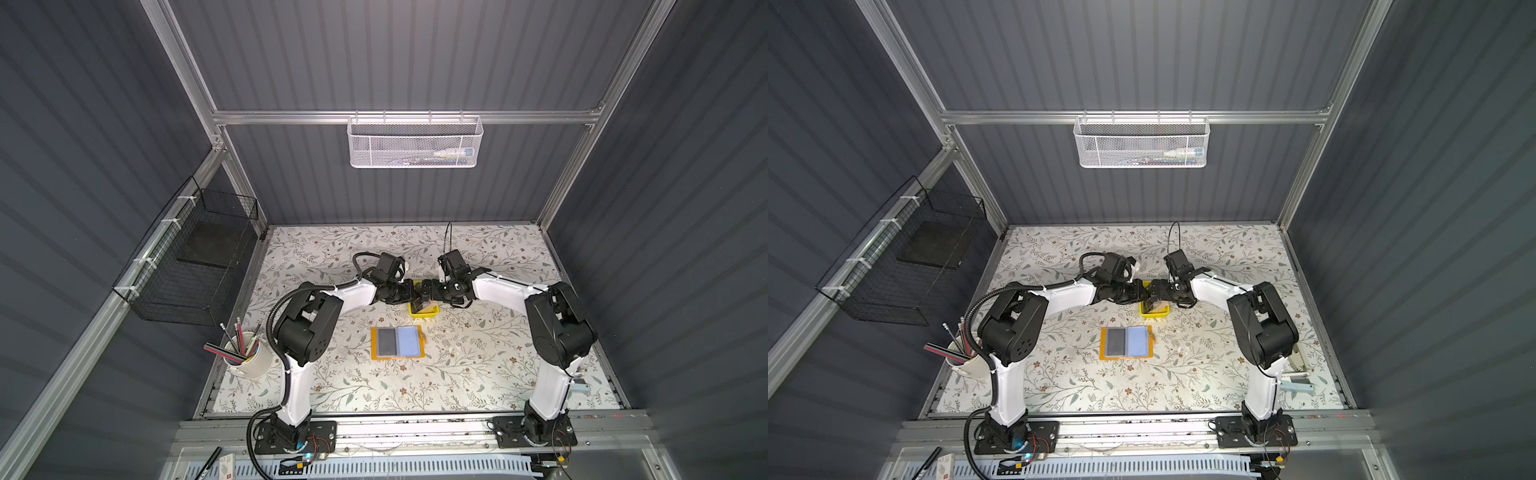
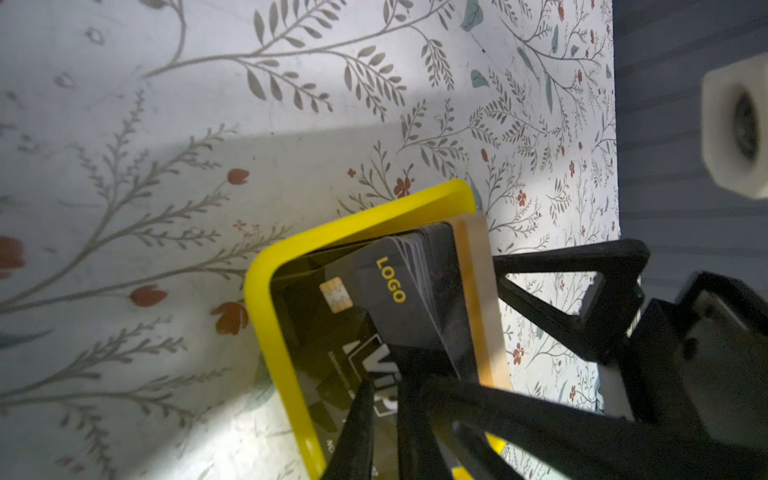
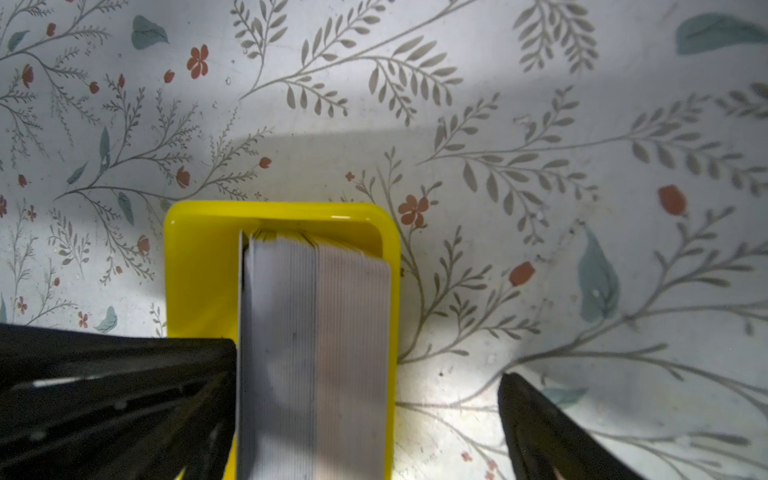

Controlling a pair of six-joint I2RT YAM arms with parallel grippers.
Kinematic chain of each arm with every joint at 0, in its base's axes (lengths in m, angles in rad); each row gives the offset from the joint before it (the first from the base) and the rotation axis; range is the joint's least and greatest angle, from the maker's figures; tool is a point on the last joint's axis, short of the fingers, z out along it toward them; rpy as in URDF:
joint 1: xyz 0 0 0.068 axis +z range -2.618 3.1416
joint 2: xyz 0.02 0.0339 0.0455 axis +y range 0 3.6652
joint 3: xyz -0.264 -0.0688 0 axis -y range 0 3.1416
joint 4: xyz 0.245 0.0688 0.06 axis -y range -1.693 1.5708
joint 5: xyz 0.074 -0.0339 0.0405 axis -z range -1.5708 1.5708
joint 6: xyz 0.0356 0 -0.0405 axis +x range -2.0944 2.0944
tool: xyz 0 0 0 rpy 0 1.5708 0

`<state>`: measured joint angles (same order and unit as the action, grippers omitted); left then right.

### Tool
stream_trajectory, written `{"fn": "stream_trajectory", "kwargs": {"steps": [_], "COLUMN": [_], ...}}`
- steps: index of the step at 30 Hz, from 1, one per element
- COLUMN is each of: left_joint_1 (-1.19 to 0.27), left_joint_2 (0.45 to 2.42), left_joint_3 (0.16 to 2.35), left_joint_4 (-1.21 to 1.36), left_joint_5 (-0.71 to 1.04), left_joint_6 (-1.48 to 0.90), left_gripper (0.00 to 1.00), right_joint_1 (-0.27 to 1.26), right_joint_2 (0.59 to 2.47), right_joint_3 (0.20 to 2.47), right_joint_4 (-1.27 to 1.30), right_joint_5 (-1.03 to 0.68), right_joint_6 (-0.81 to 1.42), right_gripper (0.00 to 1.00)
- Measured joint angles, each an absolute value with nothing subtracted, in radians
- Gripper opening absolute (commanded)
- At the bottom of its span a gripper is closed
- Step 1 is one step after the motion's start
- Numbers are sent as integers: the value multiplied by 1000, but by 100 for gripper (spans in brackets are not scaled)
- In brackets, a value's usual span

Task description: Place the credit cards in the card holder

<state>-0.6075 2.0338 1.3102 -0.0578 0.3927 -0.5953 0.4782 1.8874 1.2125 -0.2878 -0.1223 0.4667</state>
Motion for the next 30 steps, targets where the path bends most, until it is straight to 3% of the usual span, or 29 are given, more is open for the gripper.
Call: {"fn": "stream_trajectory", "kwargs": {"steps": [10, 20, 25, 30], "left_joint_1": [-608, -608, -608, -609], "left_joint_2": [2037, 2038, 2039, 2039], "left_joint_3": [1310, 1310, 1310, 1310], "left_joint_4": [-47, -42, -40, -39], "left_joint_5": [393, 394, 393, 393], "left_joint_6": [-603, -609, -613, -613], "left_gripper": [14, 14, 14, 14], "right_joint_1": [479, 481, 492, 505], "right_joint_2": [1805, 1721, 1730, 1759], "right_joint_3": [1189, 1166, 1170, 1181], "right_joint_4": [-305, -306, -308, -307], "right_joint_5": [-125, -171, -191, -199], "right_joint_6": [475, 542, 554, 567], "right_gripper": [89, 49, 35, 28]}}
